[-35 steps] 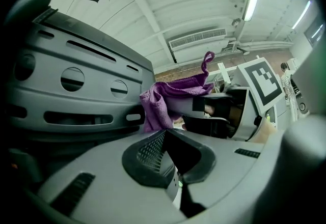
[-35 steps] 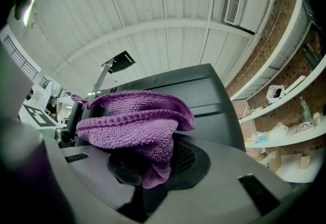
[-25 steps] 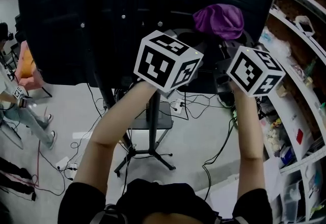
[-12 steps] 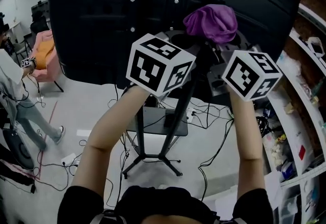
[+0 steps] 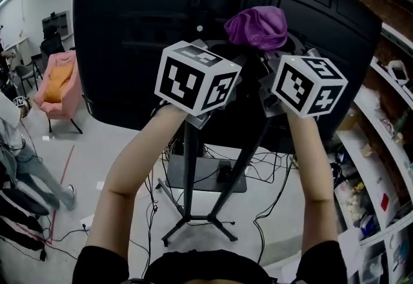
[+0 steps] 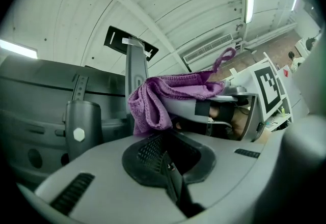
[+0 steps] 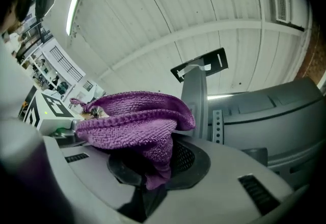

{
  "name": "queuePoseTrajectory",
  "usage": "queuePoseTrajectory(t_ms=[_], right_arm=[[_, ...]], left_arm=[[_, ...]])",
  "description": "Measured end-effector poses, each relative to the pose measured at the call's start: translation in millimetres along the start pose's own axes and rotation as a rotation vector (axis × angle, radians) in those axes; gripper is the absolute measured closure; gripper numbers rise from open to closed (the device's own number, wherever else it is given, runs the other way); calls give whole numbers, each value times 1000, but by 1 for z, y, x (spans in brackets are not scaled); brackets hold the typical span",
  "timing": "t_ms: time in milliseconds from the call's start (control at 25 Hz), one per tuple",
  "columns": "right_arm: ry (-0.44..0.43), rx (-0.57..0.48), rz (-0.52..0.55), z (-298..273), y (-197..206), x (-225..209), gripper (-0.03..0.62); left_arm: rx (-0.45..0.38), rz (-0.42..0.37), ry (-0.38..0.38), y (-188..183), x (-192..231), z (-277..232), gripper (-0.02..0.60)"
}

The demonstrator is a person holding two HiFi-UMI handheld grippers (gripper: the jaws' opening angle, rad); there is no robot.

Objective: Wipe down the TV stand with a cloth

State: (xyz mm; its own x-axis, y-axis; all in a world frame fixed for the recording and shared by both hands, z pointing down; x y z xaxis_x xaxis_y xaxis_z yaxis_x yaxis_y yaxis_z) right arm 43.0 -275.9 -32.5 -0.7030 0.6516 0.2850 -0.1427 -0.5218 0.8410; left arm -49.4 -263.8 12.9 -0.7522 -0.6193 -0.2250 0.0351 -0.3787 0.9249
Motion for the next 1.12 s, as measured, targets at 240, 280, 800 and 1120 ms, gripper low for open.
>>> queuePoseTrajectory(t_ms=[240,280,800,1120], right_arm=[[42,-33,132,-34,-48,-23,530],[55,-38,159,-38,-59,-27,530],[129,-90,368,-106,-168,-80,530],[137,-133,363,-116,-177,-95,530]], left_arm=[[-60,3,40,-45,26,-27,575],[-74,1,48,-55,29,-33,575],[-157,-144,15,-188,63,-105,575],[-167,-163,10,-201,66,-115,575]])
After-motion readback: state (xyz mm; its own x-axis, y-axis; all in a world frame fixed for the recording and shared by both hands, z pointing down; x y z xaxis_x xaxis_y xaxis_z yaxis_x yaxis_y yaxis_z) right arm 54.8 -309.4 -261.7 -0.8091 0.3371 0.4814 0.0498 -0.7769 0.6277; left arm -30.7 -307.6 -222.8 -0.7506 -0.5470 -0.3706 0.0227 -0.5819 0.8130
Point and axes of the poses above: the fingertips, and each gripper's own axes: z backward along the fingers, x to its left, y out of its underside, the point moved 7 cm from there along z, backward along the fingers, and after that the axes turned 9 degrees about -x, right-handed, at the moved point
